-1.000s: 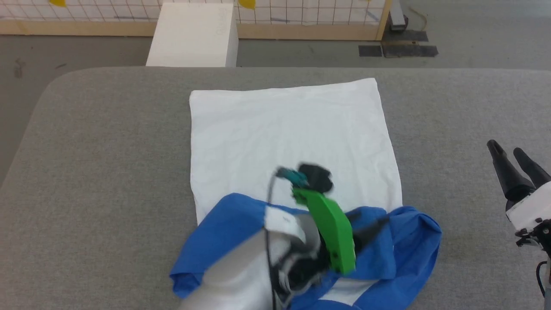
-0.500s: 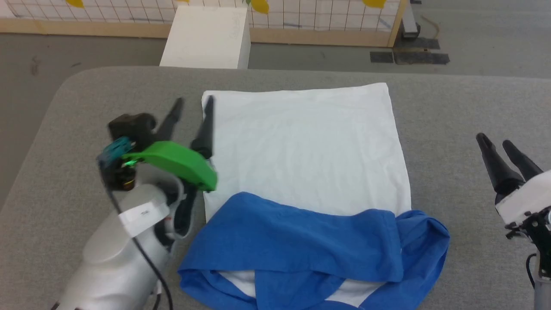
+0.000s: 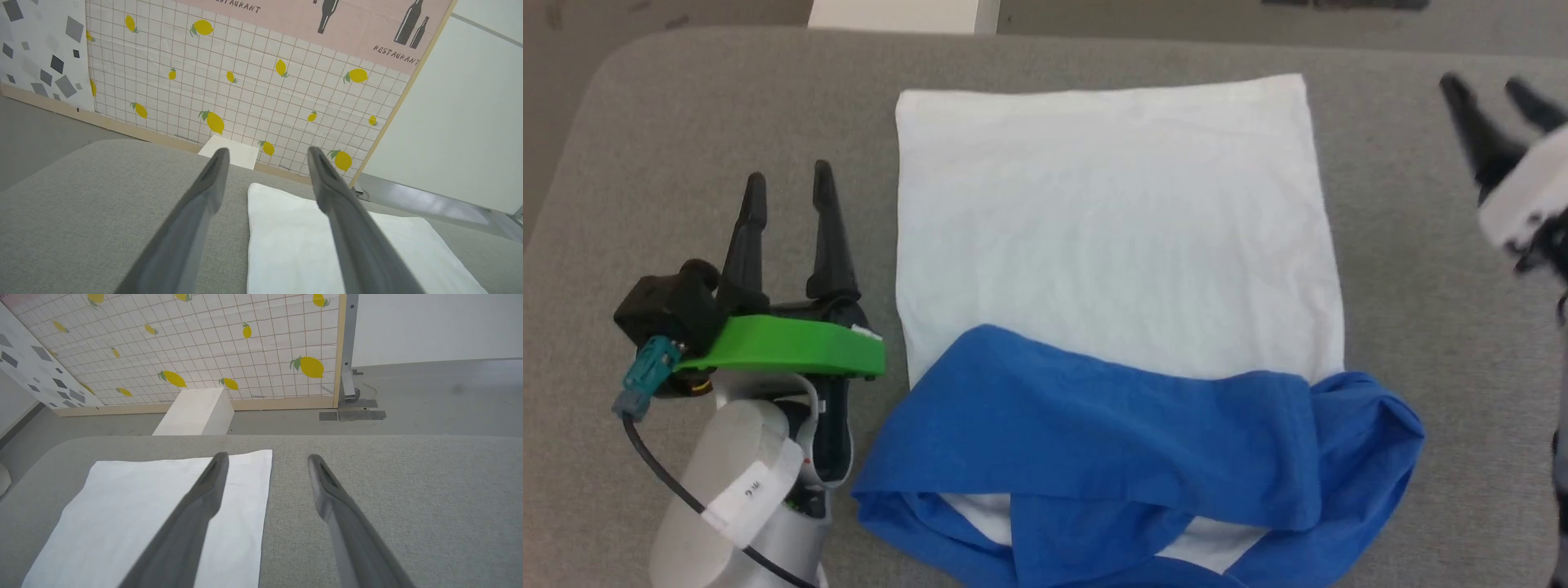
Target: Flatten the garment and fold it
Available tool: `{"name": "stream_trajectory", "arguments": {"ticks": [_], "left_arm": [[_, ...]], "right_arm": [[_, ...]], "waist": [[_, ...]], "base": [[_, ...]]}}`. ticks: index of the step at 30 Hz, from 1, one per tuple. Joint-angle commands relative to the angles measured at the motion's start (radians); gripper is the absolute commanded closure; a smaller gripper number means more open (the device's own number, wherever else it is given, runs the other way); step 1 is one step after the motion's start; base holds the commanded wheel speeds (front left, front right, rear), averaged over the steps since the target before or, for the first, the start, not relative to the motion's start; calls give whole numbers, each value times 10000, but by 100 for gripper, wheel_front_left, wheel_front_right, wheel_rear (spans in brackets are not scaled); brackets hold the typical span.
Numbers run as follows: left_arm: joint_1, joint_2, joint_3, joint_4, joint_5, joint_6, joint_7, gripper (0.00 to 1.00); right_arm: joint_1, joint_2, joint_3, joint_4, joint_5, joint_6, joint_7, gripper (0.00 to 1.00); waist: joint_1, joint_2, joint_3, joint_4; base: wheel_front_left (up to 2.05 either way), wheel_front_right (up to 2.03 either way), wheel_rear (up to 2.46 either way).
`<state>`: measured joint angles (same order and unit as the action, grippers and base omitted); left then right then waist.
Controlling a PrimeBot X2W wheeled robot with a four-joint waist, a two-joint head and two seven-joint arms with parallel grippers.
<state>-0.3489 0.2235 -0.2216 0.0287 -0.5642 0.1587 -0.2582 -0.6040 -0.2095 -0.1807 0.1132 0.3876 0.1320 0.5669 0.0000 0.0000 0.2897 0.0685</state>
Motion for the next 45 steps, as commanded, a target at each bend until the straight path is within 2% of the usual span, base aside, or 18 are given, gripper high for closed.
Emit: {"name": "stream_trajectory", "arguments": {"ticks": [1, 6, 14, 23, 31, 32, 33, 34, 39, 45], "left_arm": [[45, -128, 83, -114, 314, -117, -34, 0], [-227, -505, 307, -292, 885, -450, -35, 0], [-551, -1018, 699, -453, 1409, -756, -35, 0], [-559, -1446, 942, -672, 1772, -1059, -35, 0], [-486, -1616, 1113, -522, 1910, -1234, -35, 0], [-480, -1625, 1134, -500, 1919, -1251, -35, 0], [-476, -1634, 1158, -466, 1932, -1268, -35, 0], [-484, -1639, 1168, -420, 1932, -1295, -35, 0], [-869, -1405, 1112, -15, 1879, -1564, 257, 0], [-2296, -842, 1203, 265, 1511, -1748, 1955, 0]], "right_arm": [[-560, -158, 120, 259, -225, -13, 259, 0], [-2455, -786, 806, 1396, -1104, -13, 1596, 0], [-4604, -1338, 1787, 2971, -2349, -13, 3533, 0], [-5277, -1557, 2123, 3866, -3141, -13, 4758, 0], [-5004, -1765, 2845, 4067, -2455, -13, 5785, 0], [-4996, -1793, 2870, 4034, -2347, -13, 5911, 65], [-5000, -1827, 2880, 3968, -2243, -13, 6009, 96], [-5003, -1850, 2901, 3912, -2168, -13, 6073, 100], [-5080, -1905, 2842, 3443, -1744, -13, 5845, 100], [-5013, -2007, 3124, 2885, -1060, -13, 5256, 100]], "waist": [[0, 0, 1041, 593], [0, 0, 1908, 1146], [0, 0, 2987, 1742], [0, 0, 3591, 2152], [0, 0, 3670, 2132], [0, 0, 3660, 2112], [0, 0, 3638, 2080], [0, 0, 3607, 2048], [0, 0, 3278, 1811], [0, 0, 2771, 1359]], "base": [[0, 0, 0], [0, 0, 0], [0, 0, 0], [0, 0, 0], [0, 0, 0], [0, 0, 0], [0, 0, 0], [0, 0, 0], [0, 0, 0], [0, 0, 0]]}}
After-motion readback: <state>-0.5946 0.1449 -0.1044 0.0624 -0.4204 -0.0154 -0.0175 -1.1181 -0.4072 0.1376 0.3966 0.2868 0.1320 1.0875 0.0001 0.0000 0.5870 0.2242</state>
